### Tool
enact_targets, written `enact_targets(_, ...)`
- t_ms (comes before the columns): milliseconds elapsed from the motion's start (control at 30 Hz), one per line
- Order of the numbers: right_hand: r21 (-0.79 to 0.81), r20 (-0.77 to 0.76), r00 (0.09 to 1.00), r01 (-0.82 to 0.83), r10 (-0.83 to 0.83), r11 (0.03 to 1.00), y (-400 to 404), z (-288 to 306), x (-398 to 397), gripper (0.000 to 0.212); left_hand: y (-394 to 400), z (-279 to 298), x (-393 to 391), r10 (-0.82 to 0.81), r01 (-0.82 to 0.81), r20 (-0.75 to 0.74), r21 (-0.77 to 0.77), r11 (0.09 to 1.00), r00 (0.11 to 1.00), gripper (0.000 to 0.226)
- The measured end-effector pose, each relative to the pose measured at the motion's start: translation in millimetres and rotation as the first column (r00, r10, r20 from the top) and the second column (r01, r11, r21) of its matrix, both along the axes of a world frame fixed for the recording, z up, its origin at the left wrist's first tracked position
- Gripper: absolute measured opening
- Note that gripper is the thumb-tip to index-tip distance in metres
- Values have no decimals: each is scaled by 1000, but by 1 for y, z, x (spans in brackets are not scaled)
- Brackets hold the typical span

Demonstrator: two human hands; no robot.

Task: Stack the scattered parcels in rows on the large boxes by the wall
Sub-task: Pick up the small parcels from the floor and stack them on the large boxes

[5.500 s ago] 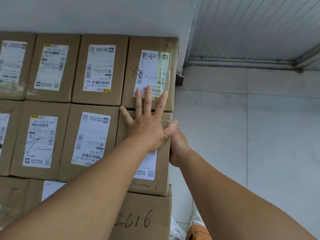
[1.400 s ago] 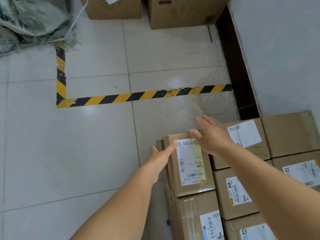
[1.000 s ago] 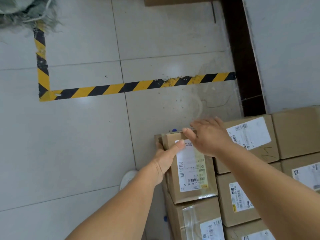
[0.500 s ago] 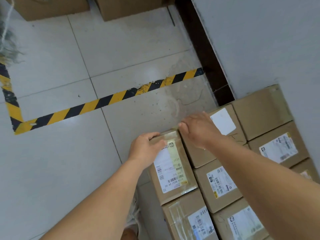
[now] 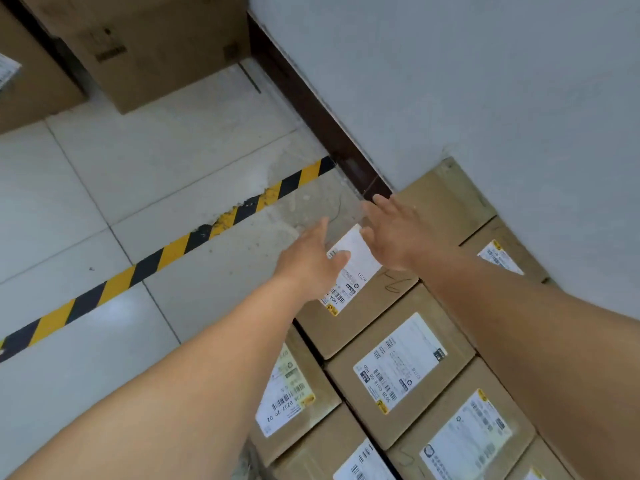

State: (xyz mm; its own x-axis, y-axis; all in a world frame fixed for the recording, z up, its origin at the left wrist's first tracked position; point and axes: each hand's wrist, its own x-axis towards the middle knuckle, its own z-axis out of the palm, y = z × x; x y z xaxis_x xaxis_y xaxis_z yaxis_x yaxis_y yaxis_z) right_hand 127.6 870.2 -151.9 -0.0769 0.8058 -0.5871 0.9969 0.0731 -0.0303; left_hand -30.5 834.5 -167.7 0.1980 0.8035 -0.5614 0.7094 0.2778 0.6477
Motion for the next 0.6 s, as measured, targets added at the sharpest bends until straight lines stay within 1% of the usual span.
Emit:
enact_targets(67, -21, 45, 999, 14, -14, 1000, 10, -6, 9, 57, 20, -4, 21, -58, 58, 32, -1, 998, 998, 74)
enact_targets(133, -31, 48, 998, 29, -27, 999, 20, -14, 12, 57, 36, -11, 34, -91, 93, 42, -45, 995, 995, 75)
enact_targets(200, -28, 52, 999, 13, -11, 1000, 27, -22, 14, 55, 44, -20, 40, -125, 126, 13, -82, 989, 992, 71)
enact_targets(267, 5, 43, 999, -6, 5, 1000, 31, -29, 18, 53, 45, -29, 42, -163, 161, -38, -69, 985, 986, 61)
enact_targets(333, 48, 27, 999, -43, 42, 998, 29, -36, 22, 50, 40, -33, 42, -159, 157, -77, -33, 987, 984, 57)
enact_targets(400, 68, 2, 998, -68, 68, 995, 25, -41, 27, 49, 37, -34, 45, -154, 153, -91, -15, 988, 984, 59)
enact_targets(533, 22, -29, 1000, 11, -10, 1000, 23, -37, 25, 53, 38, -35, 50, -139, 138, -83, -21, 990, 987, 60)
enact_targets(600, 13, -33, 999, 26, -26, 1000, 16, -31, 24, 57, 36, -32, 51, -142, 140, -112, -31, 990, 984, 61)
